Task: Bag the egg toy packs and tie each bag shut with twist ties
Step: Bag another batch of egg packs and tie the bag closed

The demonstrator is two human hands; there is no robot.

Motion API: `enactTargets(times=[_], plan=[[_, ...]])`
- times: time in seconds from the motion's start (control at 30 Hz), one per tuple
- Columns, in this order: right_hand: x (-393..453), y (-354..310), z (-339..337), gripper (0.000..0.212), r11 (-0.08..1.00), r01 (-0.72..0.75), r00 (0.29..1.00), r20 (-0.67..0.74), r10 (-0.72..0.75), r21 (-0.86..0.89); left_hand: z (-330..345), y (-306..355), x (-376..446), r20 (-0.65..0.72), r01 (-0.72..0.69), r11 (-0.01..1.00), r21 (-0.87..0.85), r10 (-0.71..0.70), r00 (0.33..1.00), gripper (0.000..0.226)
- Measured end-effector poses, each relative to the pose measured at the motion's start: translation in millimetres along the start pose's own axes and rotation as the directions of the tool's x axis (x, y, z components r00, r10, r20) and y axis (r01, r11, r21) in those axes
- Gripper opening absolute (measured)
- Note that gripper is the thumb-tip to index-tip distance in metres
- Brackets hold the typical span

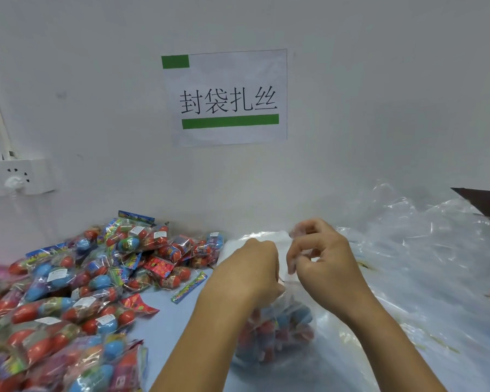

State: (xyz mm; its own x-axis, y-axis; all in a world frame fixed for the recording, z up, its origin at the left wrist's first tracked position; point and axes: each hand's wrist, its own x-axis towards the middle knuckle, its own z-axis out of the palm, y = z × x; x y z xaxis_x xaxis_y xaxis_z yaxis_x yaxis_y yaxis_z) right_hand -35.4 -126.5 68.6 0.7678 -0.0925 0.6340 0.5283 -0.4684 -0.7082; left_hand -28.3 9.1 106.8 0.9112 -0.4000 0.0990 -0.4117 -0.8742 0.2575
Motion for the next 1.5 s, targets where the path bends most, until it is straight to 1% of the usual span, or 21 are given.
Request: enactTargets(times=[0.13,0.27,0.4,0.5,0.53,0.6,0.67,0.73,0.8,0.87,0.93,0.97,1.03,1.07,1.13,1.2,1.27,1.33,1.4,1.43,1.5], plan=[[0.6,1.3,-0.4,0.059,0.999,-0.007,1.0,0.008,0.008,-0.042,11.1,4.3,1.9,-0.063,0.064,0.998,0.026,-0.062,0.996,0.022],[-2.1,3.4,2.2,0.057,0.993,-0.019,0.996,0.084,0.029,-0.115,16.9,1.8,2.5,0.043,0.104,0.993,0.058,-0.107,0.993,0.024],[-4.1,5.2,7.5,0.046,0.976,-0.032,0.985,0.16,0.067,-0.214,16.2,-0.1,1.7,0.135,0.126,0.988,0.086,-0.136,0.981,0.014],[-4.7,5.2,8.7,0.045,0.971,-0.036,0.98,0.181,0.08,-0.236,16.2,-0.6,0.9,0.154,0.13,0.987,0.093,-0.143,0.978,0.027],[-4.4,5.2,8.2,0.046,0.971,-0.037,0.98,0.18,0.081,-0.238,15.9,-1.2,0.4,0.144,0.133,0.986,0.099,-0.147,0.979,0.03],[-3.7,5.4,6.6,0.045,0.972,-0.049,0.98,0.177,0.092,-0.231,12.0,-1.3,-2.4,0.095,0.127,0.986,0.109,-0.137,0.986,0.024],[-2.8,4.5,4.7,0.033,0.972,-0.071,0.977,0.182,0.113,-0.225,3.4,-3.7,-4.9,0.006,0.102,0.989,0.104,-0.103,0.995,0.011],[-2.3,1.9,2.8,0.029,0.964,-0.078,0.979,0.165,0.122,-0.253,-8.5,-8.8,-7.5,-0.057,0.084,0.995,0.061,-0.08,0.995,0.011],[-3.4,-0.7,2.8,0.03,0.969,-0.036,0.989,0.133,0.071,-0.246,-21.1,-14.3,-11.1,-0.066,0.072,0.997,0.012,-0.071,0.995,0.018],[-4.3,-6.2,4.4,0.029,0.976,0.034,0.999,0.046,-0.024,-0.216,-32.1,-18.7,-15.8,-0.086,0.041,0.998,-0.05,-0.045,0.995,0.021],[-4.5,-12.4,6.9,0.029,0.973,0.133,0.99,-0.031,-0.141,-0.189,-39.6,-22.8,-18.9,-0.114,0.004,0.992,-0.123,-0.018,0.993,0.021],[-4.9,-16.5,8.7,0.028,0.97,0.179,0.982,-0.035,-0.187,-0.163,-42.1,-24.2,-20.7,-0.121,-0.006,0.99,-0.142,-0.011,0.993,0.022],[-6.3,-23.1,13.6,0.029,0.967,0.236,0.972,0.045,-0.232,-0.101,-44.6,-27.7,-23.3,-0.125,-0.002,0.99,-0.138,-0.015,0.992,0.023],[-7.4,-24.9,16.5,0.034,0.968,0.23,0.97,0.108,-0.219,-0.102,-45.0,-29.7,-24.0,-0.127,0.008,0.993,-0.12,-0.024,0.992,0.023],[-8.9,-24.2,22.2,0.04,0.967,0.165,0.969,0.216,-0.121,-0.196,-45.0,-33.2,-25.9,-0.132,0.032,0.997,-0.065,-0.04,0.99,0.027],[-10.0,-20.6,25.9,0.046,0.931,0.119,0.959,0.283,-0.017,-0.345,-43.5,-35.8,-25.9,-0.13,0.04,0.999,-0.025,-0.043,0.991,0.028],[-11.8,-18.7,27.5,0.045,0.892,0.096,0.946,0.318,0.056,-0.442,-42.9,-36.8,-25.1,-0.152,0.002,0.999,-0.053,-0.01,0.988,0.024],[-13.0,-17.4,29.4,0.039,0.879,0.093,0.938,0.338,0.081,-0.468,-44.9,-36.5,-22.1,-0.258,-0.12,0.961,-0.25,0.054,0.965,0.018],[-13.1,-17.6,32.6,0.033,0.877,0.094,0.937,0.339,0.082,-0.471,-44.0,-38.6,-19.1,-0.454,-0.29,0.839,-0.461,0.058,0.889,0.017],[-13.2,-17.4,34.2,0.032,0.874,0.091,0.937,0.338,0.087,-0.477,-39.8,-43.2,-16.3,-0.561,-0.341,0.809,-0.48,0.016,0.827,0.02],[-14.4,-18.1,36.8,0.029,0.873,0.076,0.925,0.36,0.119,-0.482,-24.1,-58.9,-12.6,-0.69,-0.296,0.835,-0.463,-0.13,0.712,0.026]])
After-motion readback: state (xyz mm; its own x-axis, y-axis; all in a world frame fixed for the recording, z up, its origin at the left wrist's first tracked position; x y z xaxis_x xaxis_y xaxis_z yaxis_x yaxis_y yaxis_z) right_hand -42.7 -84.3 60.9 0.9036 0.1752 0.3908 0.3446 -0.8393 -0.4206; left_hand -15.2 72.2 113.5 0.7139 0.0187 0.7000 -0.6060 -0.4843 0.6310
